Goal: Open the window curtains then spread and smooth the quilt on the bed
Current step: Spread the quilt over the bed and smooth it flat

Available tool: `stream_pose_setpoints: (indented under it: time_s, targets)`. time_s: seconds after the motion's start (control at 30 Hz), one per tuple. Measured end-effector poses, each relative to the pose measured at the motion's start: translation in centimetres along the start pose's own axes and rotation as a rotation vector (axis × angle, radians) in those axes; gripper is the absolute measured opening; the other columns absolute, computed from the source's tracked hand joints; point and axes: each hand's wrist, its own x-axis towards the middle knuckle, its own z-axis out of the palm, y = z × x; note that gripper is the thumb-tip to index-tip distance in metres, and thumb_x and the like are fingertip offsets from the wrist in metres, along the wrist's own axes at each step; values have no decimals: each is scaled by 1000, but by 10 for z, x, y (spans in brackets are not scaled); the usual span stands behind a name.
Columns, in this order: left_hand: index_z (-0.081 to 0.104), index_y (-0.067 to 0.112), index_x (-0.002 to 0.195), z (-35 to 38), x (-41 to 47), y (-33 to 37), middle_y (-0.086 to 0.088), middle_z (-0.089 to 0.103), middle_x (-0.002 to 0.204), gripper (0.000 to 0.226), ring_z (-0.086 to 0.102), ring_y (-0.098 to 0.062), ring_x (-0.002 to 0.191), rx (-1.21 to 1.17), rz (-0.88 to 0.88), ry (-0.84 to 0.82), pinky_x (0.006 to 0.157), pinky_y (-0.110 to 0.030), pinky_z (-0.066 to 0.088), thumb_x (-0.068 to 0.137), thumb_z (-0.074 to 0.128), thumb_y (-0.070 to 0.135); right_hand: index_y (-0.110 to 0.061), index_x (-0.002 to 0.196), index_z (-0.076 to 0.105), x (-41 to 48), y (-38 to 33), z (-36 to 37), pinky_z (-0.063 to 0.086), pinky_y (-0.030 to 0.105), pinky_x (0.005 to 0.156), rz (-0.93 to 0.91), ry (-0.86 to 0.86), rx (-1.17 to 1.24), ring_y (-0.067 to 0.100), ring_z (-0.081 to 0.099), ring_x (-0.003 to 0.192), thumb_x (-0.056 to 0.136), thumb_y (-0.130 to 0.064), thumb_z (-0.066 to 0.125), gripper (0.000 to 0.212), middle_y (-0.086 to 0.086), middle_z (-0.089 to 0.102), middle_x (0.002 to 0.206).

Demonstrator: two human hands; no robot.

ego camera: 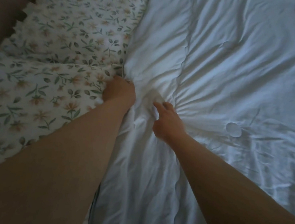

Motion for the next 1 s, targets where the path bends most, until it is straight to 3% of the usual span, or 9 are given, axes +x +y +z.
stream_pose_setpoints:
  time_s: [0.13, 0.2, 0.27, 0.3, 0.4, 0.57, 0.7, 0.83, 1.0]
  targets:
    - [48, -1, 129, -7, -7, 6, -19, 51, 132, 45, 49, -35, 121, -69, 98, 25, 97, -37, 38, 104, 28, 31, -31, 147, 25, -3, -1, -1, 36, 42, 109, -3, -11, 16, 26, 34, 138, 84, -5, 45, 71, 2, 15, 156]
    - [56, 0, 118, -12, -14, 8, -19, 59, 117, 38, 55, -34, 109, -208, 262, 242, 88, -36, 40, 103, 32, 25, -32, 146, 26, -5, -4, -4, 35, 40, 109, -15, 46, 71, 26, 35, 137, 81, -2, 45, 73, 1, 13, 156]
    - [58, -1, 107, -15, -22, 1, -18, 63, 104, 33, 57, -34, 97, -323, 309, 418, 80, -35, 40, 102, 35, 22, -33, 144, 27, -7, -6, -10, 35, 39, 107, -31, 100, 117, 24, 34, 137, 79, -1, 45, 74, -2, 10, 157]
    - [58, -1, 109, -14, -24, -4, -19, 62, 108, 35, 57, -33, 100, -311, 246, 397, 82, -36, 40, 102, 34, 24, -33, 144, 27, -7, -6, -11, 36, 39, 107, -39, 86, 116, 24, 35, 137, 79, -1, 44, 75, -3, 8, 157]
    - [50, 2, 126, -6, -23, -15, -18, 53, 129, 41, 50, -34, 119, -113, -2, 121, 96, -40, 38, 104, 27, 28, -26, 147, 28, -3, 0, -8, 33, 37, 112, -36, -48, 56, 21, 29, 141, 81, -1, 45, 73, 2, 10, 159]
    - [34, 0, 138, -4, -23, -5, -20, 43, 139, 45, 46, -36, 125, -85, -28, 67, 99, -42, 39, 102, 33, 26, -21, 145, 37, -2, 6, -7, 29, 31, 114, -25, -116, 76, 20, 34, 139, 84, -2, 47, 65, 4, 22, 155]
    - [14, -6, 146, 15, -54, -22, -25, 28, 147, 57, 41, -38, 128, -38, -26, -76, 101, -41, 38, 102, 33, 26, -18, 144, 38, -17, 7, -1, 28, 31, 114, -33, -88, 101, 21, 33, 139, 87, 0, 43, 60, 4, 23, 155]
    - [6, -1, 148, 32, -112, -49, -23, 38, 142, 69, 49, -38, 121, 79, -8, -70, 95, -44, 42, 100, 33, 40, -18, 142, 40, -46, 12, 9, 28, 34, 115, -14, 4, 142, 18, 32, 139, 87, 2, 42, 59, 0, 27, 154]
    - [14, -1, 143, 24, -154, -91, -18, 63, 114, 53, 64, -33, 98, 300, 168, -52, 78, -40, 49, 102, 31, 29, -18, 142, 39, -97, 24, 14, 30, 32, 113, -13, 11, 144, 17, 35, 137, 87, 0, 42, 58, -2, 27, 153]
